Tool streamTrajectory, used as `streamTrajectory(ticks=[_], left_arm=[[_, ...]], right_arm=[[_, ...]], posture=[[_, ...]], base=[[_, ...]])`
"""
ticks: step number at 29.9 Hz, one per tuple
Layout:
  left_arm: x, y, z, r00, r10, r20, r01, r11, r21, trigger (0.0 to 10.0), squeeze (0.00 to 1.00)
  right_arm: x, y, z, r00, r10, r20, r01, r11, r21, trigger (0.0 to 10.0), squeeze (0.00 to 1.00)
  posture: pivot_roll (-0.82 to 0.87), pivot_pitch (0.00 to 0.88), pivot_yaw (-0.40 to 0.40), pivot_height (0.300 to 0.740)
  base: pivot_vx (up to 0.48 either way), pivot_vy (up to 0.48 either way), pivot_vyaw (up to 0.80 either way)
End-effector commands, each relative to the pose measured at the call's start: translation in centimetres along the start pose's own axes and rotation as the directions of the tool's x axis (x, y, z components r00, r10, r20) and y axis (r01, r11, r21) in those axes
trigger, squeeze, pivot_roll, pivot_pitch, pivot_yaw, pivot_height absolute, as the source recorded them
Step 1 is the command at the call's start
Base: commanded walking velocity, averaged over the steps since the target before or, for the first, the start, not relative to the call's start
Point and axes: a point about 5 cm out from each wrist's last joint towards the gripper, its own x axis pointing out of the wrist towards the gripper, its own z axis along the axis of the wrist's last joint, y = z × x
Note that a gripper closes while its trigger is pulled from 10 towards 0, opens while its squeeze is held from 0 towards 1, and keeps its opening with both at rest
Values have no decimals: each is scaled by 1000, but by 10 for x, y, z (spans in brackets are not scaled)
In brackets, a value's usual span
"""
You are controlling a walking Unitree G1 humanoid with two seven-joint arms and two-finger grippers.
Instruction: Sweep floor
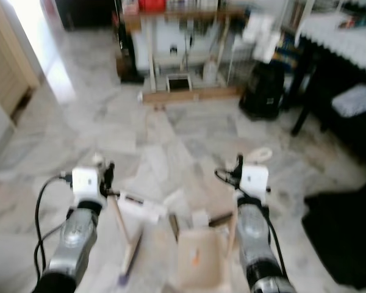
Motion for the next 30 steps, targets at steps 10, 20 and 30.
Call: streamTrajectory(ticks=[10, 20, 30], left_arm=[[3, 7, 8, 999, 15, 41, -15, 1000, 17, 10000, 0], [2, 7, 8, 999, 17, 42, -18, 1000, 19, 10000, 0], [2, 5, 9, 999, 12, 46, -13, 1000, 18, 10000, 0]], right_arm=[[8, 6, 17, 997, 4, 73, -6, 999, 39, 10000, 0], [10, 6, 18, 997, 7, 80, -10, 999, 43, 10000, 0], [10, 8, 19, 996, 20, 82, -24, 999, 44, 10000, 0]], posture=[[36, 0, -14, 740], [38, 0, -16, 740], [38, 0, -16, 740]], base=[[308, 0, 0], [307, 0, 0], [307, 0, 0]])
